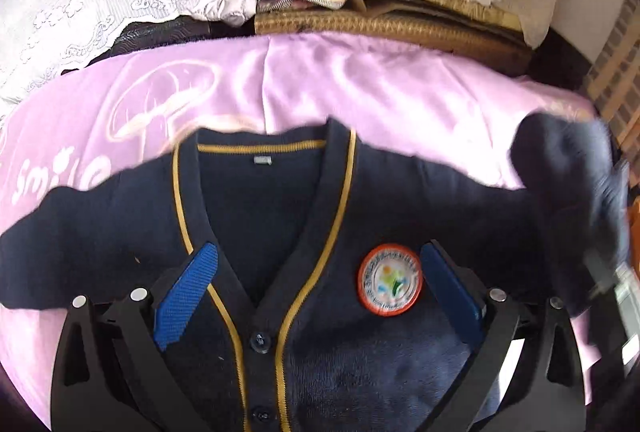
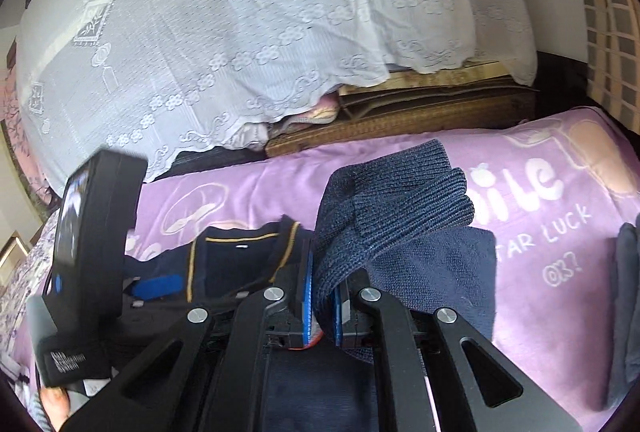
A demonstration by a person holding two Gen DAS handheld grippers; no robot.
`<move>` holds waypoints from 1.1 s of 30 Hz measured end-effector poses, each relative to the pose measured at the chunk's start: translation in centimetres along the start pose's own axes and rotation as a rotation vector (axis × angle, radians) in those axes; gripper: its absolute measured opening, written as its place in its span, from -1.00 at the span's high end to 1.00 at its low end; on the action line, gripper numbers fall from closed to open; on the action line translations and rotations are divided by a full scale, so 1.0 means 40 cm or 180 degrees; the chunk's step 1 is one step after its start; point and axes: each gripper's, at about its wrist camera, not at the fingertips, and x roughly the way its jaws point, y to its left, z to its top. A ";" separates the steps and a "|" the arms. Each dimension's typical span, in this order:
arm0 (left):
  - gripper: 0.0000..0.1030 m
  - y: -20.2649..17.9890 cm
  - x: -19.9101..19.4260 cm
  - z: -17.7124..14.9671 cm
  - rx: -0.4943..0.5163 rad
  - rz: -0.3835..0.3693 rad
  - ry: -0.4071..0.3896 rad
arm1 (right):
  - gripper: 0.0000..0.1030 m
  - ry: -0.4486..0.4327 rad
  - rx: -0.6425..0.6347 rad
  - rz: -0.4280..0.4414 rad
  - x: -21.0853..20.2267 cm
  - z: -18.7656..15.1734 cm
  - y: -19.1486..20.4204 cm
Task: Fold small clothes
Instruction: 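Lift the held sleeve and carry it across the cardigan front with the right tool, then lay the sleeve flat on the cardigan front and open the right tool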
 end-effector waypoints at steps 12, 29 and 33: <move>-0.92 0.255 0.026 -0.025 -0.0611 0.0269 0.0052 | 0.81 0.0239 -0.0303 0.0437 0.143 -0.049 0.225; -0.92 0.450 0.060 -0.095 -0.1057 0.0779 0.0165 | -0.37 0.0962 0.0010 0.1446 0.206 -0.104 0.227; -0.92 0.458 0.021 -0.103 -0.1096 0.0809 0.0090 | -0.42 0.0604 -0.0173 0.1258 0.120 -0.079 0.201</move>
